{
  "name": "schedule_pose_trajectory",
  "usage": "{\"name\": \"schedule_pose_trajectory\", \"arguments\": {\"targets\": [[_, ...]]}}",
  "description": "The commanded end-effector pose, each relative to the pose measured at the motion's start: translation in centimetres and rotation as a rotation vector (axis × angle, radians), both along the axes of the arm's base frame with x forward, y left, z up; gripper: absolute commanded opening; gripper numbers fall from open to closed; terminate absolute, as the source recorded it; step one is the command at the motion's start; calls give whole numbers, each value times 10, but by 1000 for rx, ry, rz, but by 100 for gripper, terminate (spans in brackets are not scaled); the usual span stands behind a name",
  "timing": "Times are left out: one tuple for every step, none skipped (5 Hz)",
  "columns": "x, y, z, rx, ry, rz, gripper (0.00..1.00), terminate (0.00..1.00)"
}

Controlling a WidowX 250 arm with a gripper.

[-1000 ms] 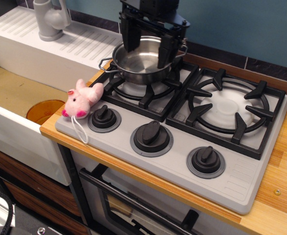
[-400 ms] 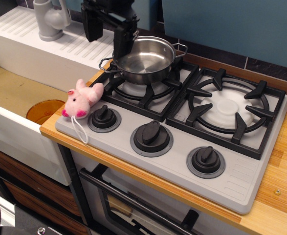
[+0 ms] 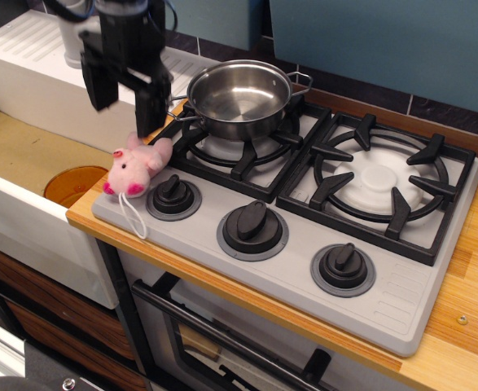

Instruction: Put stuffedpig in pan

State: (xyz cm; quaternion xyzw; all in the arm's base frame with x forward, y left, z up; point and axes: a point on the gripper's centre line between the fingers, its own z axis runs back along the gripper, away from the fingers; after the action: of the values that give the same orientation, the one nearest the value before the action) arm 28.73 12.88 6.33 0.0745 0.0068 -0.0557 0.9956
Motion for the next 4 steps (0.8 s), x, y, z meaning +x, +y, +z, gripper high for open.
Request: {"name": "schedule_pose_trajectory", "arguments": {"targets": [[-13, 1, -6, 24, -91, 48, 100, 0], [-14, -1, -16, 12, -89, 52, 100, 0], [-10, -3, -26, 17, -60, 55, 0, 0], [-7, -4, -18, 25, -41, 56, 0, 0]]}}
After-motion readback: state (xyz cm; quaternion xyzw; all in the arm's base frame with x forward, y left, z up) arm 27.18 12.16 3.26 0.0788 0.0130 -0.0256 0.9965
